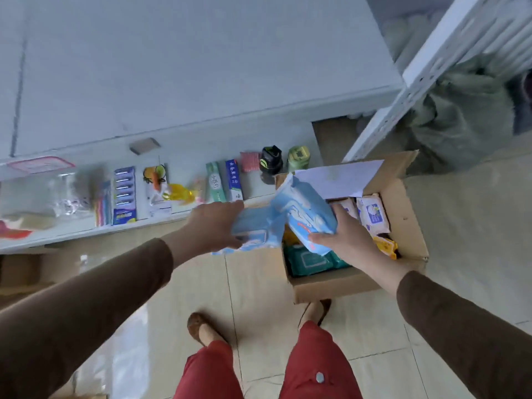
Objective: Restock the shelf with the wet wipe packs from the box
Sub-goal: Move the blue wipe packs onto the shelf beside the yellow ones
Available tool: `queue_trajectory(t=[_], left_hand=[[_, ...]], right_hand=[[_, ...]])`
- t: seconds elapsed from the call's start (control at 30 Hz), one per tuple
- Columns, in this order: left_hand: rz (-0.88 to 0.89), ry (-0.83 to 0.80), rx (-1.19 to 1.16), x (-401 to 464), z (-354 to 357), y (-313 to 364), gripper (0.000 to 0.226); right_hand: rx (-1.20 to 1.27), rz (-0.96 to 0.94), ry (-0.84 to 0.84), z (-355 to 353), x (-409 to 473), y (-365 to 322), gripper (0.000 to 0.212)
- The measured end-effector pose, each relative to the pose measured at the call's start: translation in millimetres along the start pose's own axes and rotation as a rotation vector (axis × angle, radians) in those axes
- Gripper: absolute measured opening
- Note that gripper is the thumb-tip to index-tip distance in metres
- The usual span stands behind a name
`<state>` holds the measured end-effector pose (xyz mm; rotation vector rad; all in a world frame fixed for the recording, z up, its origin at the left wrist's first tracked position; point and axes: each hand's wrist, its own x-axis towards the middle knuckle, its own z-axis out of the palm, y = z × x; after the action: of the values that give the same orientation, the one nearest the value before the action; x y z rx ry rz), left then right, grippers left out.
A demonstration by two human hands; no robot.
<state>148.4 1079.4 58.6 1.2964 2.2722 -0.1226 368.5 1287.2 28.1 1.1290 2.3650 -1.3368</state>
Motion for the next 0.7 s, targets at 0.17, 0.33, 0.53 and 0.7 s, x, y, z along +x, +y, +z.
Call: queue_trajectory(t=[0.17,0.33,0.53,0.7], left_hand=[[-0.086,0.144,-0.081,-111,-64,-128,0.050],[-0.175,0.257,-0.086,-185,-125,-247,0.054],[-0.213,0.379,-0.129,-211,-185,-373,0.050],[-0.308,0.407,-0.132,-172,-226,-473,0.053]], right_hand=[[-0.121,-0.192,-0.013,36,-35,-151,0.052],[-0.109,-0.347,-0.009,86,-31,-288,0.057],[-0.075,-0.502,0.052,124,21,-418,0.051],[-0.046,-0.520,0.044,145,95,-497,0.050]])
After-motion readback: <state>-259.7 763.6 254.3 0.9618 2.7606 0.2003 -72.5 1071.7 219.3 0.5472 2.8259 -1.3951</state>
